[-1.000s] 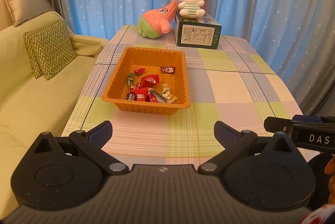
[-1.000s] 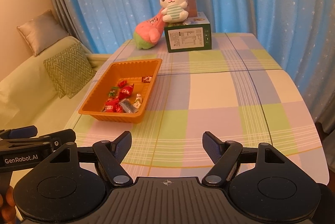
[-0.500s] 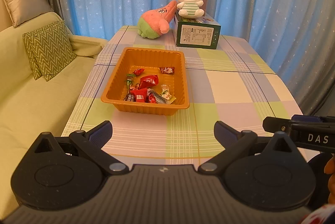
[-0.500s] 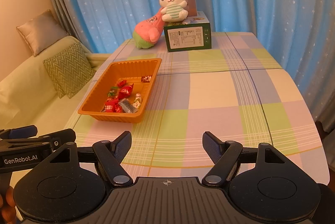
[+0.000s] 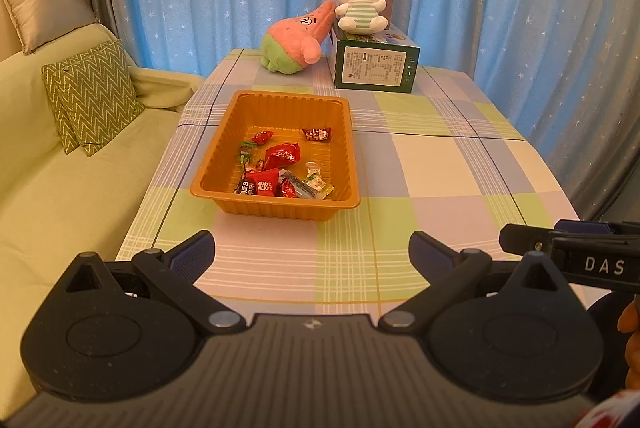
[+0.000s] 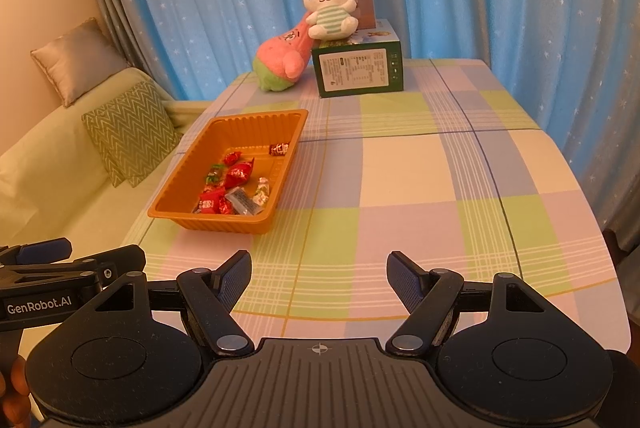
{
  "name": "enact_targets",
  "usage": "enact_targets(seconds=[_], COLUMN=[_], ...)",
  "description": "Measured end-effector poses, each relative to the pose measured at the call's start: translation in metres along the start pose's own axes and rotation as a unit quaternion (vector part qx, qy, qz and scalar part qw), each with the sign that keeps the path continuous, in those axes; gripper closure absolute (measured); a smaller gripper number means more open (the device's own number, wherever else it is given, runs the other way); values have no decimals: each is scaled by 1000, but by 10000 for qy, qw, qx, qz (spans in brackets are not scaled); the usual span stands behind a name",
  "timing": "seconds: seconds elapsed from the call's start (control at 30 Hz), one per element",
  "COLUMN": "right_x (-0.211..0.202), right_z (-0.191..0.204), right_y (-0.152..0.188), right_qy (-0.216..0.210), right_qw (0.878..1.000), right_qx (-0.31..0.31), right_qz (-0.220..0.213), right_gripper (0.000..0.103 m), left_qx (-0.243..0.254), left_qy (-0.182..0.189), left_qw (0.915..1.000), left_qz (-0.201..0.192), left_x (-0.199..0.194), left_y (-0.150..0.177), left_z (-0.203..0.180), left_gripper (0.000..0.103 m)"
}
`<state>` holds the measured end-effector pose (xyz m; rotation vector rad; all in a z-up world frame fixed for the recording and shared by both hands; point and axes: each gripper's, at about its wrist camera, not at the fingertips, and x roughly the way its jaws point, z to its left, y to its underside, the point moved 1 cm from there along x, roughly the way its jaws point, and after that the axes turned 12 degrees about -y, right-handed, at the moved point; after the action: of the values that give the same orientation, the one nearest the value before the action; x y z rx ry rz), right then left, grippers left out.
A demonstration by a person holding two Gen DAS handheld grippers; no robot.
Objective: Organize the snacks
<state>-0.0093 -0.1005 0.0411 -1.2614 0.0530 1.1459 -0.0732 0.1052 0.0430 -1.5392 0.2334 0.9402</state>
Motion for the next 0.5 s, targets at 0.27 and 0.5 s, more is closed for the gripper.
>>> enact_targets(seconds=[0.27,0.5], right_x=[2,3], right_z=[-2,-2], right_y=[2,3], right_qy=[-2,-3], right_qw=[10000,10000], right_qx=[8,20], right_qz=[15,23], right_gripper=[29,29], left_qx=[1,0], left_qy=[2,-1], left_qw=[10000,10000], left_qz=[0,6], left_x=[0,0], left_y=[0,0], left_z=[0,0], left_gripper=[0,0])
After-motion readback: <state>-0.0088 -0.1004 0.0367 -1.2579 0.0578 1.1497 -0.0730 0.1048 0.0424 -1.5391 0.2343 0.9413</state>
